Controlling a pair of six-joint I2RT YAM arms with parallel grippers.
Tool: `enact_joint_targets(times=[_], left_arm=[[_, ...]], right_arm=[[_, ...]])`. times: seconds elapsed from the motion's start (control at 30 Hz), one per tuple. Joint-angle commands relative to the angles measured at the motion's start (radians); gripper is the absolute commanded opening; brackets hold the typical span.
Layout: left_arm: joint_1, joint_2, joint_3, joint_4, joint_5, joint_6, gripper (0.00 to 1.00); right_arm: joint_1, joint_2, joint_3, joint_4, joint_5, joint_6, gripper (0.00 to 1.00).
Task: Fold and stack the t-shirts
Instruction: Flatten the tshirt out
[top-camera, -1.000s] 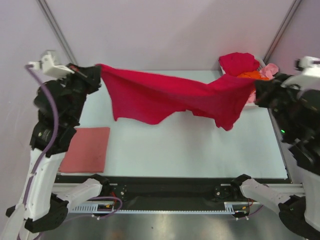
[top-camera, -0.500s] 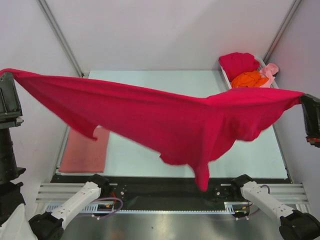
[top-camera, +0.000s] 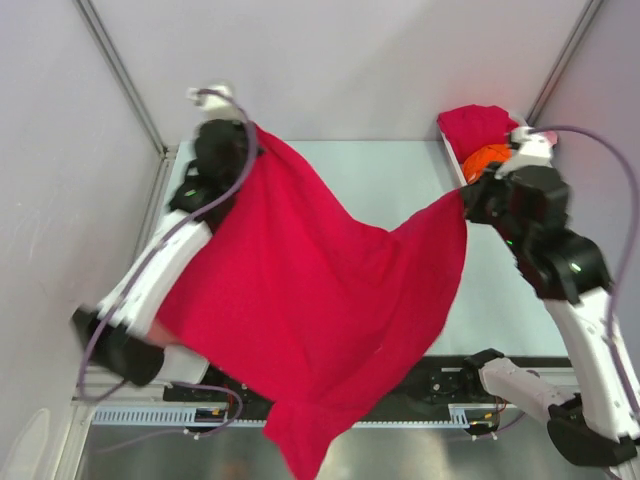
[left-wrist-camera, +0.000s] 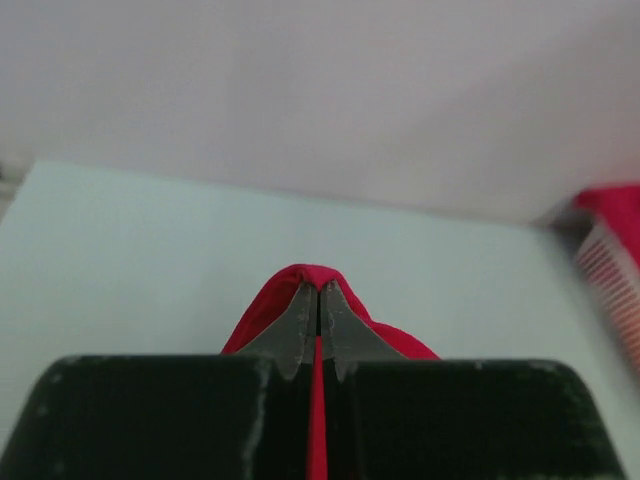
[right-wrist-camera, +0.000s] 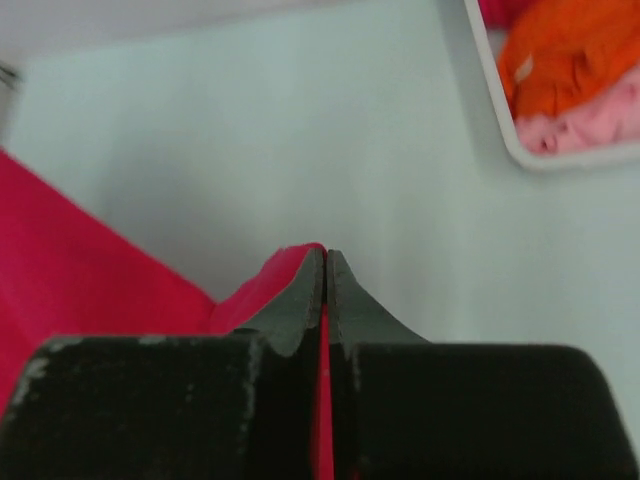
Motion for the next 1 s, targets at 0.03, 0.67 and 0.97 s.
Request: enact_joint_targets(times=[0.03, 0.67, 0.97], left_arm=[[0.018, 0.263, -0.034, 0.199, 0.056, 0.058, 0.01], [0.1, 1.146, 0.721, 0.195, 0.292, -0.129, 0.0], [0.153, 1.01, 0.619, 0.186, 0.453, -0.239, 0.0]], right_arm=[[-0.078, 0.068, -0.187, 0.089, 0.111, -0.004, 0.0], [-0.414, 0.502, -0.175, 0.22, 0.002, -0.121, 0.0], [-0.428, 0.428, -0.152, 0.176, -0.028, -0.116, 0.0]])
